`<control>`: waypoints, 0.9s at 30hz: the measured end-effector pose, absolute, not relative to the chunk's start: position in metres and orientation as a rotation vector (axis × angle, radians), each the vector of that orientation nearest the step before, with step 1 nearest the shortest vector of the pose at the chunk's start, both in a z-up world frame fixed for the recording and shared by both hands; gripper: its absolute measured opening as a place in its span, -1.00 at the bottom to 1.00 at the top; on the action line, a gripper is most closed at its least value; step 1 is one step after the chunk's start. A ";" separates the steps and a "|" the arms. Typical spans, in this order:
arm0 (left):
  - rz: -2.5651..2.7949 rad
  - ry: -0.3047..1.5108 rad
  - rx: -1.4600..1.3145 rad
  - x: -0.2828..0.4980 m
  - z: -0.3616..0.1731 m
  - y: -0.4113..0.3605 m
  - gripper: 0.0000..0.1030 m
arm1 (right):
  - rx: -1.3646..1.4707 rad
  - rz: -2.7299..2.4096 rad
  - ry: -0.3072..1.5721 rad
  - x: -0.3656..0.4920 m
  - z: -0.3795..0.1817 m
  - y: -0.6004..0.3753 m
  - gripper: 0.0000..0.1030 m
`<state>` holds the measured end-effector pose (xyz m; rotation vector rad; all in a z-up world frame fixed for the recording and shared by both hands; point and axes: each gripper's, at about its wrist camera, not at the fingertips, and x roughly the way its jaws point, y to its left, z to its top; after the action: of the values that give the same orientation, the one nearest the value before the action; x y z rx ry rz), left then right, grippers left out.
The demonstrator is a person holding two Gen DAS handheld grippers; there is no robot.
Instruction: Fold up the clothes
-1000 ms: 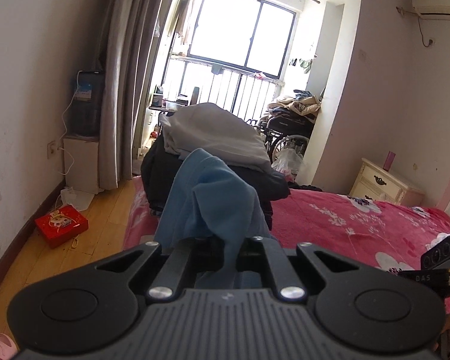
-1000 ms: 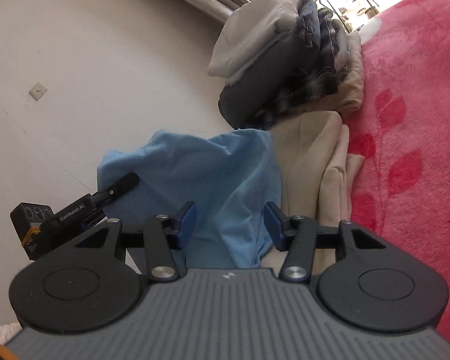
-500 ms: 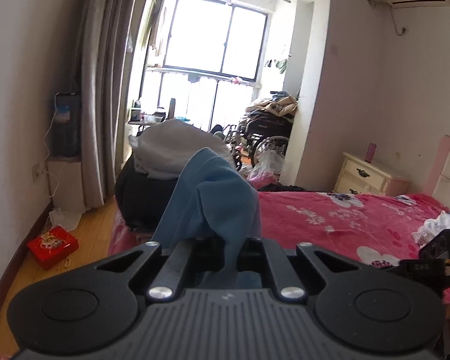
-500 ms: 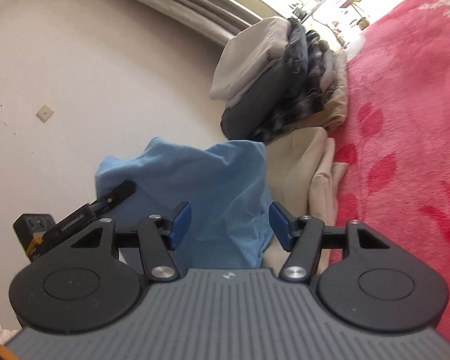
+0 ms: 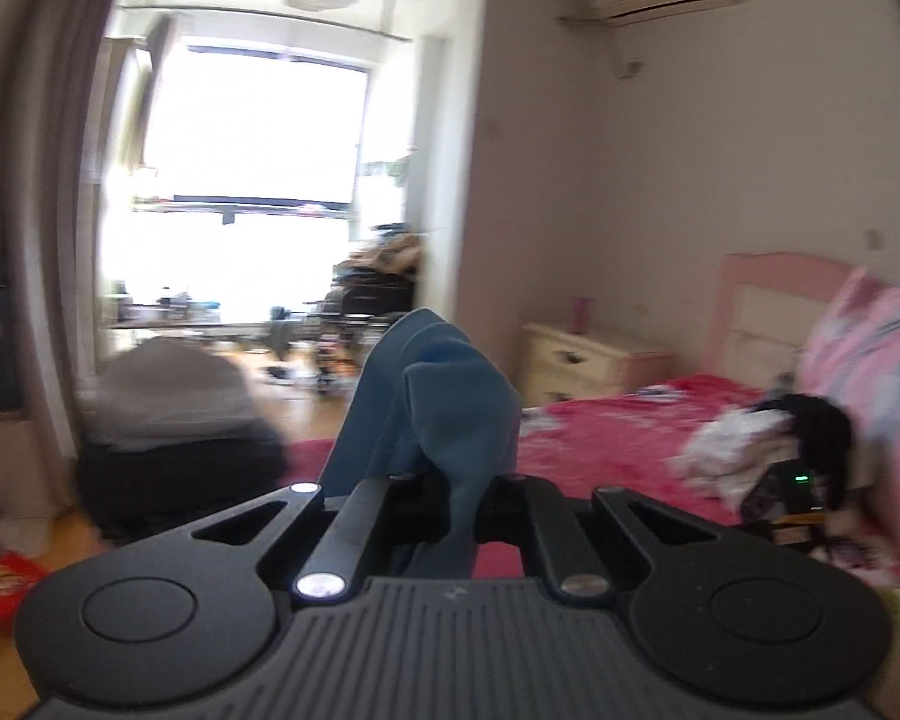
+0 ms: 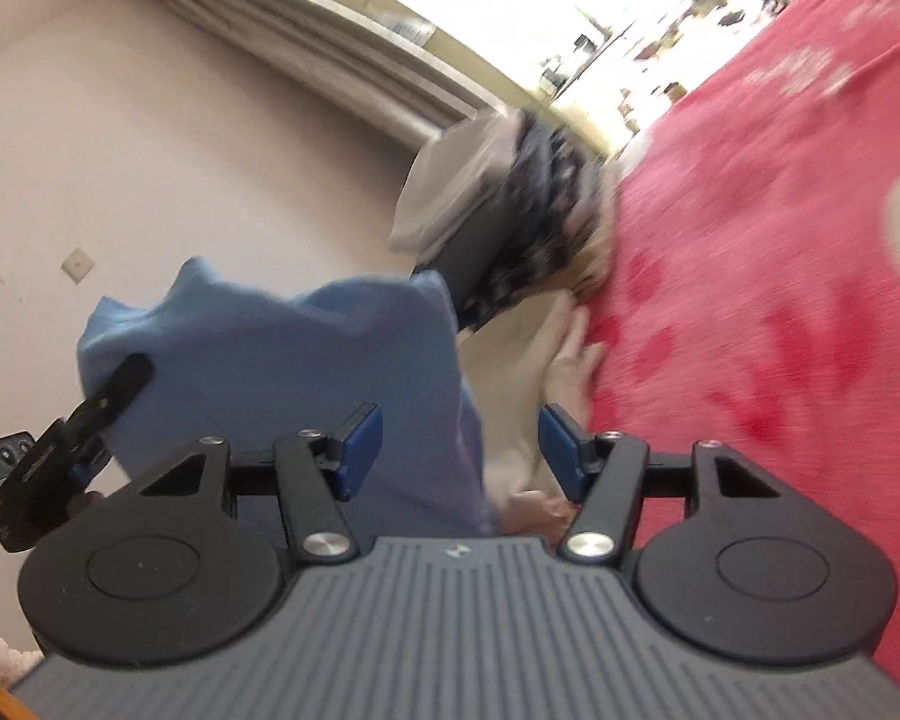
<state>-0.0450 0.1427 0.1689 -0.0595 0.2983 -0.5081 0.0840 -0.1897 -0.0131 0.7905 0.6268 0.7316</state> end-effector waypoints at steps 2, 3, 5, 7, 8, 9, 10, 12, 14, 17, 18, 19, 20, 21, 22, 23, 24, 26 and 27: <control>-0.577 0.306 -0.102 -0.051 0.174 0.128 -0.88 | 0.798 0.686 0.601 0.063 -0.005 -0.221 0.12; -0.611 0.309 -0.123 -0.054 0.177 0.121 -0.88 | 0.802 0.663 0.588 0.052 -0.001 -0.237 0.12; -0.680 0.316 -0.165 -0.060 0.183 0.106 -0.88 | 0.805 0.610 0.561 0.028 0.005 -0.268 0.13; -0.733 0.352 -0.245 -0.058 0.181 0.100 -0.88 | 0.817 0.559 0.539 0.007 0.007 -0.296 0.15; -0.754 0.381 -0.291 -0.053 0.176 0.098 -0.88 | 0.826 0.533 0.528 -0.003 0.007 -0.309 0.17; -0.755 0.427 -0.343 -0.044 0.164 0.096 -0.88 | 0.834 0.507 0.517 -0.013 0.007 -0.322 0.19; -0.751 0.478 -0.396 -0.034 0.150 0.095 -0.88 | 0.844 0.483 0.509 -0.019 0.004 -0.332 0.20; -0.740 0.580 -0.502 -0.013 0.123 0.094 -0.88 | 0.864 0.437 0.496 -0.032 -0.004 -0.351 0.22; -0.680 0.675 -0.544 0.013 0.083 0.092 -0.88 | 0.900 0.390 0.494 -0.039 -0.019 -0.366 0.22; -0.561 0.799 -0.509 0.050 0.015 0.100 -0.88 | 0.954 0.342 0.530 -0.036 -0.045 -0.373 0.22; -0.515 0.844 -0.495 0.062 -0.007 0.104 -0.88 | 0.971 0.327 0.543 -0.035 -0.054 -0.375 0.22; -0.488 0.878 -0.495 0.071 -0.024 0.111 -0.88 | 0.976 0.326 0.565 -0.032 -0.061 -0.373 0.22; -0.451 0.897 -0.486 0.075 -0.037 0.118 -0.88 | 0.977 0.329 0.589 -0.028 -0.067 -0.371 0.22; -0.434 0.905 -0.484 0.080 -0.046 0.124 -0.88 | 0.968 0.341 0.619 -0.023 -0.072 -0.367 0.24; -0.434 0.905 -0.495 0.083 -0.050 0.129 -0.88 | 0.958 0.355 0.649 -0.019 -0.077 -0.363 0.25; -0.438 0.903 -0.509 0.086 -0.052 0.134 -0.88 | 0.940 0.375 0.687 -0.013 -0.081 -0.357 0.28; -0.441 0.901 -0.522 0.089 -0.054 0.138 -0.87 | 0.923 0.400 0.722 -0.006 -0.085 -0.350 0.31; -0.452 0.906 -0.512 0.094 -0.054 0.141 -0.87 | 0.902 0.460 0.789 0.010 -0.095 -0.334 0.36; -0.456 0.910 -0.504 0.095 -0.054 0.140 -0.87 | 0.892 0.489 0.825 0.020 -0.102 -0.325 0.39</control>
<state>0.0952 0.1397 -0.0544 -0.5038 0.9104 -0.4556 0.0199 -0.3249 -0.1019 0.8920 0.8246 0.4893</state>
